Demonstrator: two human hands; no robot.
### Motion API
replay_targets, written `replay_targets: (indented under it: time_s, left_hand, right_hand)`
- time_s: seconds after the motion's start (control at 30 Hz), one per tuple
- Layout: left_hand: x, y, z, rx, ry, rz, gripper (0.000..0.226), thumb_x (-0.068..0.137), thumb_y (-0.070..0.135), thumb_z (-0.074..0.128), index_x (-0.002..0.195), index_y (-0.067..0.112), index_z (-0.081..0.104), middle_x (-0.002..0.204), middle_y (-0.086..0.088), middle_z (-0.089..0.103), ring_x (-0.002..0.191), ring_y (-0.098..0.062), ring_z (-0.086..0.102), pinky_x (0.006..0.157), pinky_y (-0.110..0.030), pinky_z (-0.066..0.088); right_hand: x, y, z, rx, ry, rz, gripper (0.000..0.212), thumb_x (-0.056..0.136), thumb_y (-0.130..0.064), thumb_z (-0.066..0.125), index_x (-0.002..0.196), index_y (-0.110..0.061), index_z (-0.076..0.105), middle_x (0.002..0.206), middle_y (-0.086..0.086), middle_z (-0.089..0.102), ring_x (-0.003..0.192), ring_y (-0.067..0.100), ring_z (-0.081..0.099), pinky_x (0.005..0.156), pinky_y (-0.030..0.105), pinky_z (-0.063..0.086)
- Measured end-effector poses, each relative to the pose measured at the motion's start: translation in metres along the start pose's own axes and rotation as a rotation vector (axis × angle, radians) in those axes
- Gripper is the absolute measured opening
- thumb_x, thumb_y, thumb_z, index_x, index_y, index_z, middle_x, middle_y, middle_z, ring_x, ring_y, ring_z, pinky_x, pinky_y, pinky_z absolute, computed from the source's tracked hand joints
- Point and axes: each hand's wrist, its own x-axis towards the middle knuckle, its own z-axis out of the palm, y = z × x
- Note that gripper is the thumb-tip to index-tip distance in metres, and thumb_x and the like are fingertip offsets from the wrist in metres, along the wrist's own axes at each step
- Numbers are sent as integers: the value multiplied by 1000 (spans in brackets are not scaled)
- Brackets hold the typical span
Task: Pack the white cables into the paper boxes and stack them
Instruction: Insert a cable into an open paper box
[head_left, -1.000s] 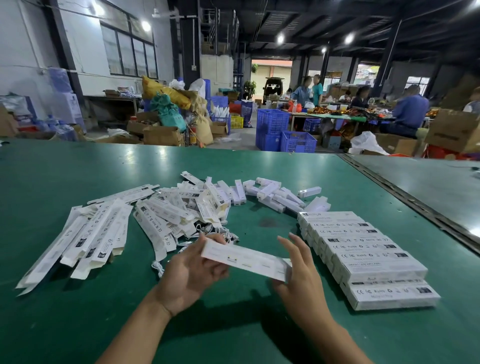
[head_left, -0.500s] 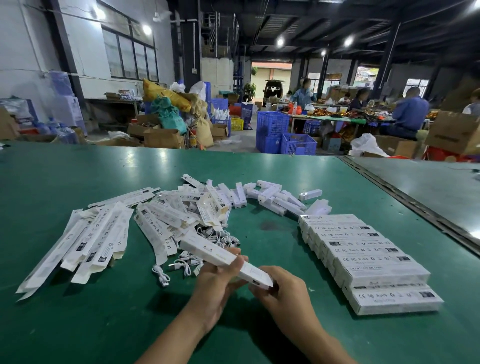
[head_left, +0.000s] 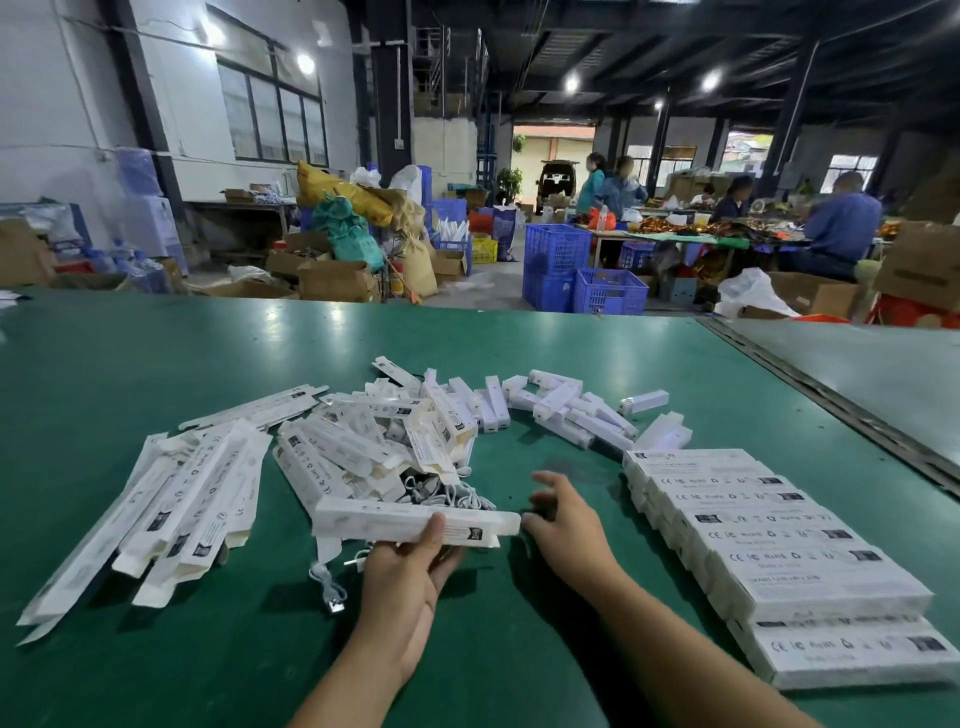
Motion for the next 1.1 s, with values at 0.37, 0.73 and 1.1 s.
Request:
replay_targets:
  time_s: [0.37,0.73,1.1]
  left_hand:
    - [14,8,-4,-130,49,-58,30,75,16,66,103,5,64,93,-20,72,80,-30,70,87,-47,53]
    - [23,10,-6,-113,132,-82,33,76,19,64,105,3,65,97,-23,74,93,-39,68,75,-46,53]
    - [18,11,-5,-103,102,-44,39,75,17,65,112,4,62,90,-19,75,73,-29,74,56,-36,60]
  right_hand:
    - [129,5,-10,-354,256,-63,35,92,-24,60,127,-18,54,119,10,62,99,23,60,79,35,51]
    - [199,12,-44,-588,-28,308,65,88,-69,28,142,-33,28,146,17,36,134,39,31,107,56,26]
    - [202,18,-27,-699,-102,245,101,72,-94,25,150,-30,22,158,21,20,141,43,25,111,65,17]
